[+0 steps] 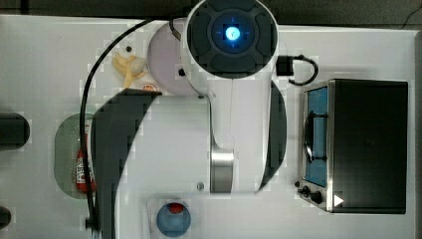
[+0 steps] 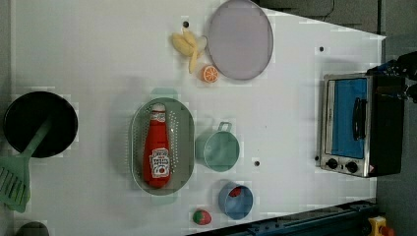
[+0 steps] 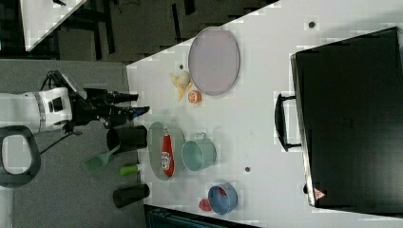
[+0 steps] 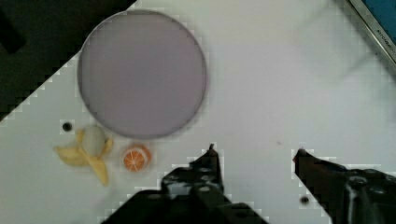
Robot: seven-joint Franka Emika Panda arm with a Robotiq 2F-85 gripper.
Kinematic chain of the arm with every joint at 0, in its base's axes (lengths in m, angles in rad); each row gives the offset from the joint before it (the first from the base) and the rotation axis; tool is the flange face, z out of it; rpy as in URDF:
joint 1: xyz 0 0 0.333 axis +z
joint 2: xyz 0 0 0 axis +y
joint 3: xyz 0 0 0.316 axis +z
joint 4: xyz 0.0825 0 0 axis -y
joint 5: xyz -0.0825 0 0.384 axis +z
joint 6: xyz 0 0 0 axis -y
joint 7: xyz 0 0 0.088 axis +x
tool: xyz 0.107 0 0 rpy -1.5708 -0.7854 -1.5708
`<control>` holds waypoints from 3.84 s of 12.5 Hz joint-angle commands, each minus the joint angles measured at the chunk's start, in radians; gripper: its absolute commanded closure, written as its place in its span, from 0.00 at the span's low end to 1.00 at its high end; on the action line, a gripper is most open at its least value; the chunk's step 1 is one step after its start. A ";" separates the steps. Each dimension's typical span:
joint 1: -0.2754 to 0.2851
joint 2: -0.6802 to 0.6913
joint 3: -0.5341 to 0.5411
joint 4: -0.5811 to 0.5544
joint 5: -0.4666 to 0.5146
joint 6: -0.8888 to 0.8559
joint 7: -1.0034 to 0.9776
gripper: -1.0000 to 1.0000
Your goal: Pick ketchup from strainer and place it on the table
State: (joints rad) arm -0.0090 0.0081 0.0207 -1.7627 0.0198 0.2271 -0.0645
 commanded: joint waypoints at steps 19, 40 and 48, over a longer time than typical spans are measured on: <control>-0.091 0.054 0.785 -0.268 0.009 0.235 0.059 0.00; 0.001 0.645 0.686 -0.389 -0.501 0.816 0.449 0.29; -0.033 0.541 0.770 -0.389 -0.493 0.761 0.449 0.40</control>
State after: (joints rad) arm -0.0362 0.6323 0.7412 -2.1562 -0.4805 1.0029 0.3333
